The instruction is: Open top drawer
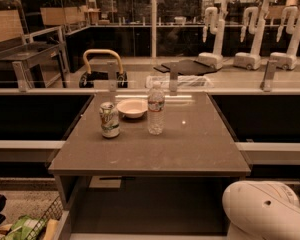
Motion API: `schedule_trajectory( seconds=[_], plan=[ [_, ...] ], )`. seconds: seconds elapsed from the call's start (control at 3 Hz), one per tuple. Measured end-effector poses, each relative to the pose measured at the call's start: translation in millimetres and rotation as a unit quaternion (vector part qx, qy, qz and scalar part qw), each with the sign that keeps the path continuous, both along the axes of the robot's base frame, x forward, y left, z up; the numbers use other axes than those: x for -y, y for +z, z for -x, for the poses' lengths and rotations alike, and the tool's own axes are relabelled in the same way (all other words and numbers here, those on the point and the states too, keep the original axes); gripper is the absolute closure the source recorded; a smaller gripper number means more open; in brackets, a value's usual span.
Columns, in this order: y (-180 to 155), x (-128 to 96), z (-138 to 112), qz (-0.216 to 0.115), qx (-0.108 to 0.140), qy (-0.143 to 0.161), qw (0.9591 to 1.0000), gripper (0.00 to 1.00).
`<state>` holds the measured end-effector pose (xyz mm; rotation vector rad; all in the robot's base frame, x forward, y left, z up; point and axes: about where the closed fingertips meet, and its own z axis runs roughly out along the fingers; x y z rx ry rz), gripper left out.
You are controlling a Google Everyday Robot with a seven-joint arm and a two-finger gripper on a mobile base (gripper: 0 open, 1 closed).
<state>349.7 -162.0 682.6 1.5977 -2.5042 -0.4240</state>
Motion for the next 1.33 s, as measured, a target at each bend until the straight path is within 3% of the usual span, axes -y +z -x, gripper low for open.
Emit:
schedule_trajectory(
  seconds=[0.67, 1.0, 1.33],
  plan=[
    [0.9, 0.3, 1.2, 0.001, 0.001, 0.000, 1.0000, 0.17],
    [11.1, 7.7, -10.4, -0.008, 0.006, 0.003, 0.9999, 0.00],
    [62.1, 33.4, -37.3, -0.022, 0.020, 0.007, 0.9995, 0.00]
  ],
)
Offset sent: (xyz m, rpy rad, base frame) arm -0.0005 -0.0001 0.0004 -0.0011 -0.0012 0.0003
